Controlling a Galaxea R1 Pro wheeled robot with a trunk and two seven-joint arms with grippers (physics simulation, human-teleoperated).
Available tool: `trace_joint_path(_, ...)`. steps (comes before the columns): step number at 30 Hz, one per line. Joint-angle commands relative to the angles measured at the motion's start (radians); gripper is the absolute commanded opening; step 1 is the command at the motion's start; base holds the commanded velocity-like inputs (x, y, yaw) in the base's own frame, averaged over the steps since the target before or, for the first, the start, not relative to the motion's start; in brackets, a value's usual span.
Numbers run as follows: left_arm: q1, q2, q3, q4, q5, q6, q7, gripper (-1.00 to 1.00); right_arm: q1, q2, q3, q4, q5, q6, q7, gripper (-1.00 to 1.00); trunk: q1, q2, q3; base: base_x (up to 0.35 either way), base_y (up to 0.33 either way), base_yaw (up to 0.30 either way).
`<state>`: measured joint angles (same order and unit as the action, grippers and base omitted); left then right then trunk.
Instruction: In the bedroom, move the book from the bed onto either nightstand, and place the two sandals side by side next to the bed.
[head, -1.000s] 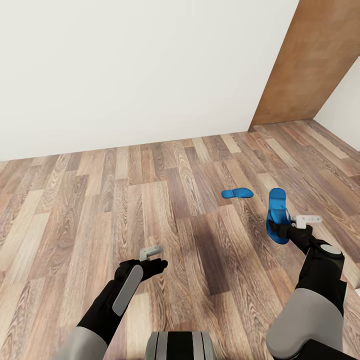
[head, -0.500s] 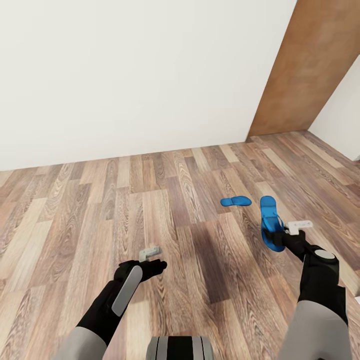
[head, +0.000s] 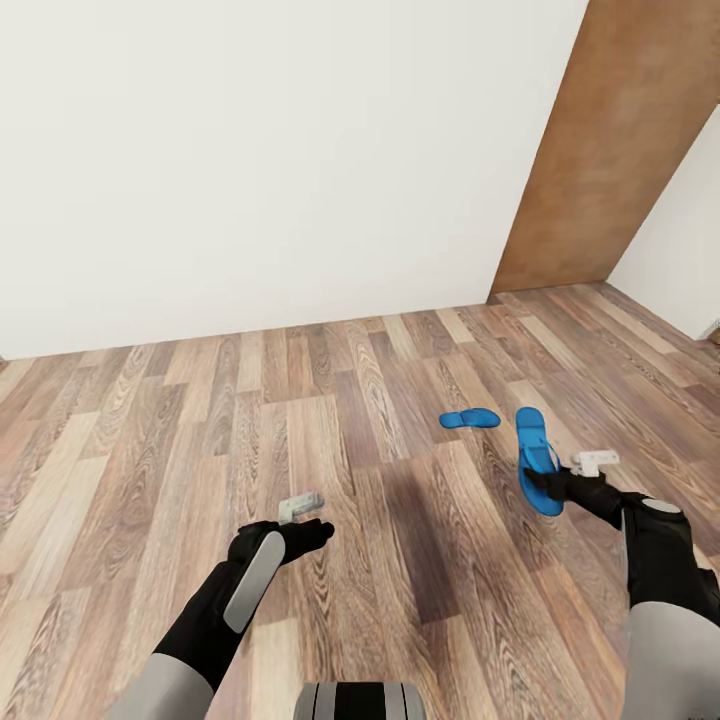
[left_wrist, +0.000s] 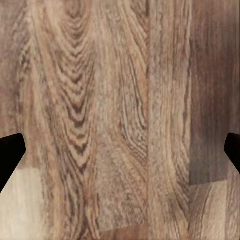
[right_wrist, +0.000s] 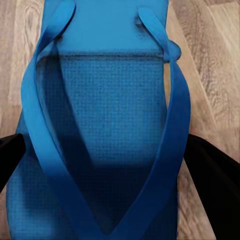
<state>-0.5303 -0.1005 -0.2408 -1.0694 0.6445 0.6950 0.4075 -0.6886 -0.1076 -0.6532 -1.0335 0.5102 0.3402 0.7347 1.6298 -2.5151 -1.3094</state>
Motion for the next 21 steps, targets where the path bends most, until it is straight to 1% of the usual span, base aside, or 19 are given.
trace_joint_path(1, 0.0, 0.0, -0.001, -0.001, 0.01, 0.001, 0.01, 1.0, -0.001, -0.029, 0.025, 0.03, -0.037, 0.007, 0.007, -1.0, -0.001, 0.0, 0.003, 0.0, 0.0, 0.0)
trace_joint_path(2, 0.0, 0.0, -0.001, 0.0, 0.01, 0.001, 0.01, 1.0, -0.003, -0.11, 0.115, 0.112, -0.207, 0.011, 0.007, -1.0, -0.001, 0.0, 0.007, 0.0, 0.0, 0.0)
trace_joint_path(3, 0.0, 0.0, -0.001, 0.0, 0.011, 0.001, 0.01, 1.0, -0.004, -0.135, 0.15, 0.134, -0.274, 0.01, 0.005, -1.0, -0.001, 0.0, 0.011, 0.0, 0.0, 0.0)
trace_joint_path(4, 0.0, -0.001, -0.001, 0.001, 0.011, 0.001, 0.01, 1.0, -0.005, -0.174, 0.224, 0.164, -0.403, 0.004, 0.001, -1.0, -0.002, 0.001, 0.015, 0.0, 0.0, 0.0)
trace_joint_path(5, 0.0, -0.001, -0.001, 0.001, 0.011, 0.0, 0.01, 1.0, -0.005, -0.186, 0.256, 0.172, -0.452, -0.004, -0.002, -1.0, -0.002, 0.001, 0.019, 0.0, 0.0, 0.0)
trace_joint_path(6, 0.0, -0.001, -0.002, 0.001, 0.011, 0.0, 0.01, 1.0, -0.005, -0.193, 0.281, 0.178, -0.492, -0.015, -0.009, -1.0, -0.003, 0.001, 0.023, 0.0, 0.0, 0.0)
trace_joint_path(7, 0.0, -0.001, -0.002, 0.001, 0.012, 0.0, 0.01, 1.0, -0.005, -0.195, 0.303, 0.18, -0.523, -0.026, -0.023, -1.0, -0.003, 0.001, 0.026, 0.0, 0.0, 0.0)
trace_joint_path(8, 0.0, -0.001, -0.002, 0.001, 0.012, 0.0, 0.01, 1.0, -0.005, -0.195, 0.303, 0.18, -0.523, -0.026, -0.023, -1.0, -0.004, 0.002, 0.03, 0.0, 0.0, 0.0)
trace_joint_path(10, 0.0, -0.001, -0.002, 0.001, 0.012, 0.0, 0.01, 1.0, -0.003, -0.183, 0.335, 0.168, -0.569, -0.045, -0.078, -1.0, -0.005, 0.002, 0.038, 0.0, 0.0, 0.0)
trace_joint_path(12, 0.0, -0.001, -0.002, 0.002, 0.012, 0.0, 0.009, 1.0, -0.002, -0.16, 0.356, 0.143, -0.597, -0.057, -0.154, -1.0, -0.006, 0.003, 0.046, 0.0, 0.0, 0.0)
trace_joint_path(13, 0.0, -0.001, -0.002, 0.005, 0.011, 0.0, 0.009, 1.0, 0.0, -0.139, 0.37, 0.116, -0.615, -0.064, -0.222, -1.0, -0.006, 0.003, 0.05, 0.0, 0.0, -0.009)
trace_joint_path(15, 0.0, -0.001, -0.002, 0.007, 0.011, 0.0, 0.009, 1.0, 0.001, -0.125, 0.379, 0.091, -0.627, -0.068, -0.267, -1.0, -0.007, 0.003, 0.057, 0.0, 0.0, -0.052)
trace_joint_path(18, 0.0, -0.002, -0.002, 0.014, 0.011, -0.001, 0.008, 1.0, 0.005, -0.113, 0.387, 0.063, -0.636, -0.067, -0.309, -1.0, -0.008, 0.004, 0.069, 0.0, 0.0, -0.138)
trace_joint_path(19, 0.0, -0.002, -0.002, 0.017, 0.011, -0.003, 0.008, 1.0, 0.006, -0.109, 0.388, 0.057, -0.637, -0.066, -0.319, -1.0, -0.009, 0.004, 0.073, 0.0, 0.0, -0.185)
trace_joint_path(20, 0.0, -0.002, -0.001, 0.022, 0.011, -0.012, 0.008, 1.0, 0.007, -0.102, 0.393, 0.045, -0.634, -0.065, -0.348, -1.0, -0.009, 0.004, 0.077, 0.0, 0.0, -0.225)
trace_joint_path(21, 0.0, -0.002, -0.001, 0.023, 0.011, -0.015, 0.008, 1.0, 0.008, -0.099, 0.393, 0.042, -0.63, -0.065, -0.36, -1.0, -0.01, 0.005, 0.081, 0.0, 0.0, -0.233)
